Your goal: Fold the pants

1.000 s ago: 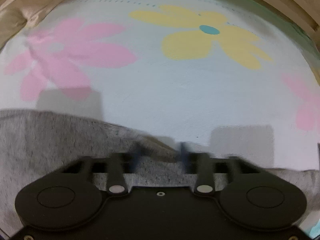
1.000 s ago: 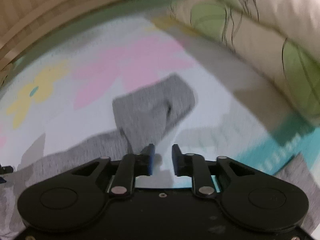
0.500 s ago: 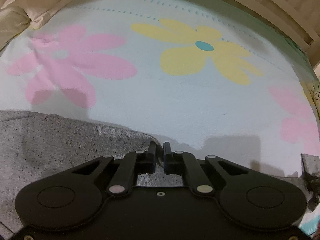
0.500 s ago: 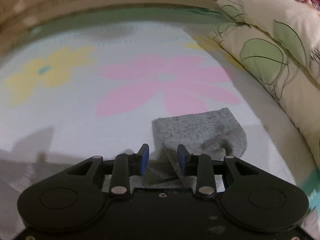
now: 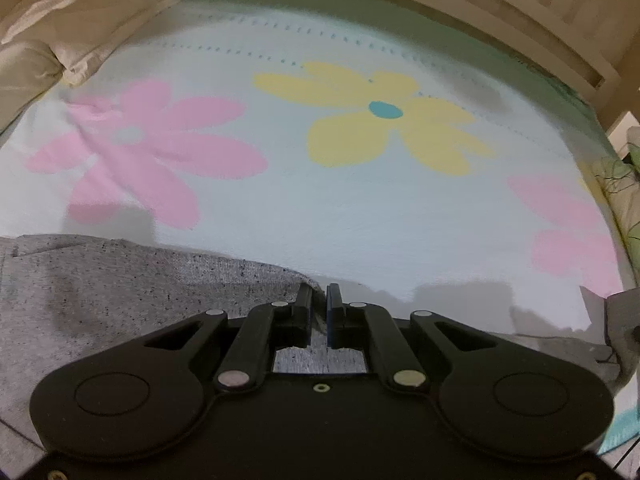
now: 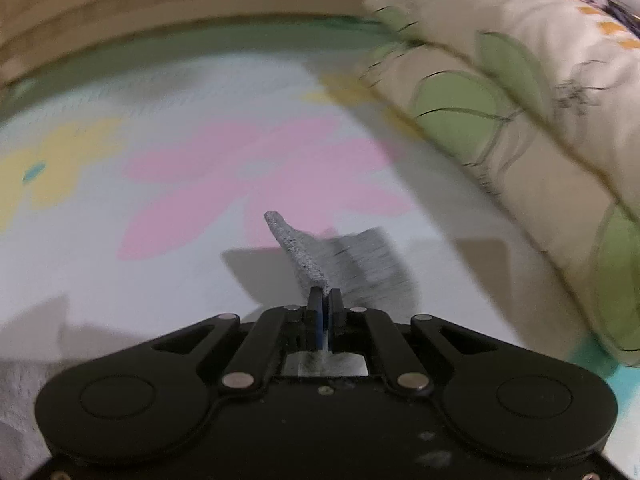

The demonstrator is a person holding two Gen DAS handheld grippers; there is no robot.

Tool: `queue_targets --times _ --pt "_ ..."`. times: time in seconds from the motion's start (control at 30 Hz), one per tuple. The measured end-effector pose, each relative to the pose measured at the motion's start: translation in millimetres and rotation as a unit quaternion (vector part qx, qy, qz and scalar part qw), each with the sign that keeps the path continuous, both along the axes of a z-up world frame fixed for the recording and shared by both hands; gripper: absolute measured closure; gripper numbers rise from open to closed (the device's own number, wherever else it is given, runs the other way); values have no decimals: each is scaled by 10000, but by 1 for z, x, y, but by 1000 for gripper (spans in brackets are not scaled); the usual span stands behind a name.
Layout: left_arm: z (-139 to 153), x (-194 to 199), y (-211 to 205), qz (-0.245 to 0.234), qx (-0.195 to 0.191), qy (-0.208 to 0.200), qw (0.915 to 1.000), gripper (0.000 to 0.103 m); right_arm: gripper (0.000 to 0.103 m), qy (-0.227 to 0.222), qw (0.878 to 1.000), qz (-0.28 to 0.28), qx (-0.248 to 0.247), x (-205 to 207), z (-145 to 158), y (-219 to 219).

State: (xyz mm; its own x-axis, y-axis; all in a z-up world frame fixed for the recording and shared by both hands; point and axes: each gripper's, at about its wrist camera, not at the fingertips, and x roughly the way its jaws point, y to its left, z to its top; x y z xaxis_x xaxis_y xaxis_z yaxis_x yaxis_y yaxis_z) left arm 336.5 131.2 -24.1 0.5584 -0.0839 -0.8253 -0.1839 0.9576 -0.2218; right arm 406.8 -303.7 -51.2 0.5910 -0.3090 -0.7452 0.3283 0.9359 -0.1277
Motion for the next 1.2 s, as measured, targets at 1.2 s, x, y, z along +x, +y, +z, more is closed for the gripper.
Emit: queue_targets --times 1.2 --pt "0 -247 -56 -869 563 -245 9943 101 101 193 9897 -1008 995 -239 6 -110"
